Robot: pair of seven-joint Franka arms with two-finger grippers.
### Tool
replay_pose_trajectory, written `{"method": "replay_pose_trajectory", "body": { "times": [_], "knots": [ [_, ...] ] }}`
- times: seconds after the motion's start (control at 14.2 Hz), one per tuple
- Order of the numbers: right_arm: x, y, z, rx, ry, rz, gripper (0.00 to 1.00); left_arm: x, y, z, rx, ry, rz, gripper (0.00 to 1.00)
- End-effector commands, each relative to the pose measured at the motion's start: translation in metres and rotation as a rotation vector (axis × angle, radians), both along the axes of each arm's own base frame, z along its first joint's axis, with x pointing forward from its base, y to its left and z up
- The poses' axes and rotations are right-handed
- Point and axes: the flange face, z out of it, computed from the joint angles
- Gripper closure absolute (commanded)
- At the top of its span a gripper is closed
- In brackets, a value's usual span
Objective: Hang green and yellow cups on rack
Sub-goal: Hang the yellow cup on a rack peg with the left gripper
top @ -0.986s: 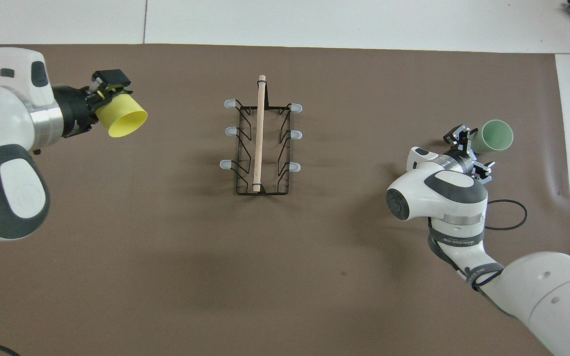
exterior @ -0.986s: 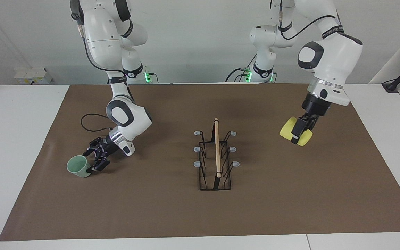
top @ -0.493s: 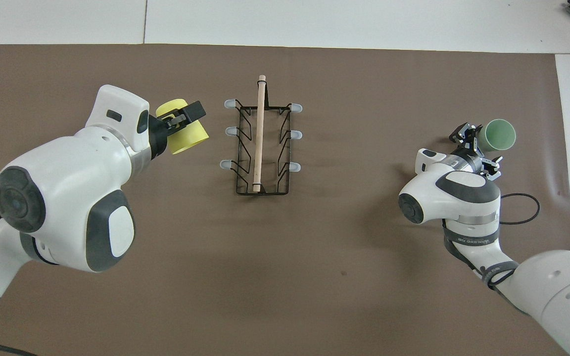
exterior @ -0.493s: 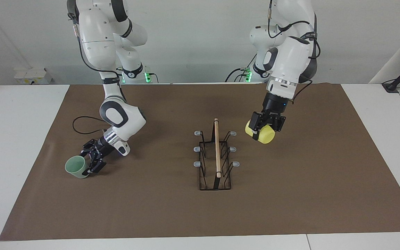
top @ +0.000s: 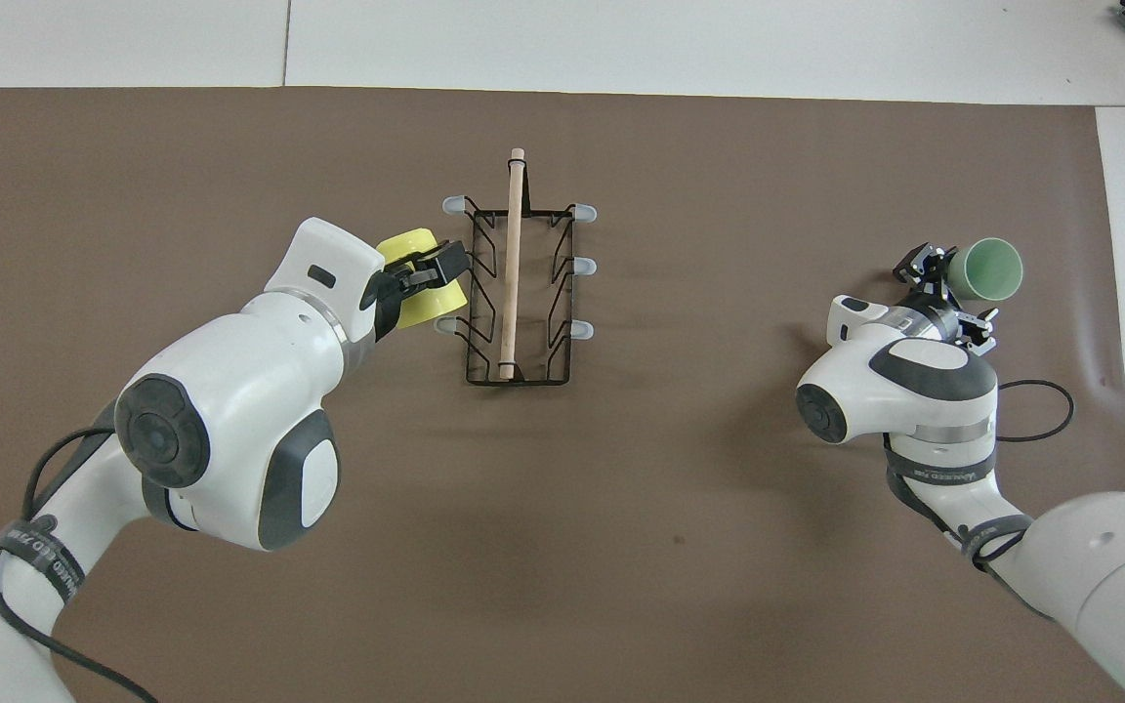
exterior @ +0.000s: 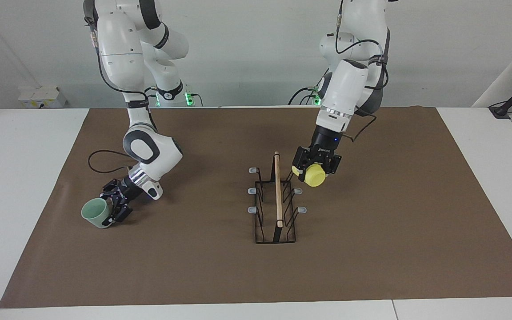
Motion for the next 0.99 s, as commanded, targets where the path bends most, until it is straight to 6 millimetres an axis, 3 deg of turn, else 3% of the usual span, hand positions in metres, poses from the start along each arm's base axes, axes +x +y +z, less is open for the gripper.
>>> {"method": "replay_pose_trajectory", "body": {
  "times": [0.0,0.21,0.35,0.49,0.56,0.63,0.7,0.92],
  "knots": [
    [-0.002,-0.003,-0.003,0.005,-0.009,0.03,0.0,-0.012,0.0,-0.013,0.028,-0.011,-0.025,1.0],
    [-0.002,-0.009,-0.006,0.012,0.0,0.047,0.03,-0.027,-0.012,-0.025,0.043,0.013,-0.058,1.0],
    [-0.002,-0.009,-0.005,0.012,-0.001,0.052,0.35,-0.035,-0.016,-0.031,0.046,0.033,-0.062,1.0],
    [-0.002,-0.009,-0.005,0.012,0.0,0.052,0.55,-0.041,-0.022,-0.033,0.047,0.043,-0.072,1.0],
    [-0.001,-0.008,-0.005,0.009,-0.002,0.052,0.65,-0.04,-0.021,-0.033,0.049,0.042,-0.074,0.65],
    [-0.001,-0.008,-0.004,0.007,-0.003,0.05,0.73,-0.04,-0.022,-0.031,0.05,0.037,-0.078,0.14],
    [0.0,-0.006,-0.003,0.003,-0.005,0.052,0.78,-0.039,-0.022,-0.03,0.052,0.041,-0.082,0.0],
    [0.007,0.001,0.011,0.008,-0.024,0.041,0.79,-0.024,-0.028,-0.013,0.088,0.161,-0.11,0.0]
  ]
}}
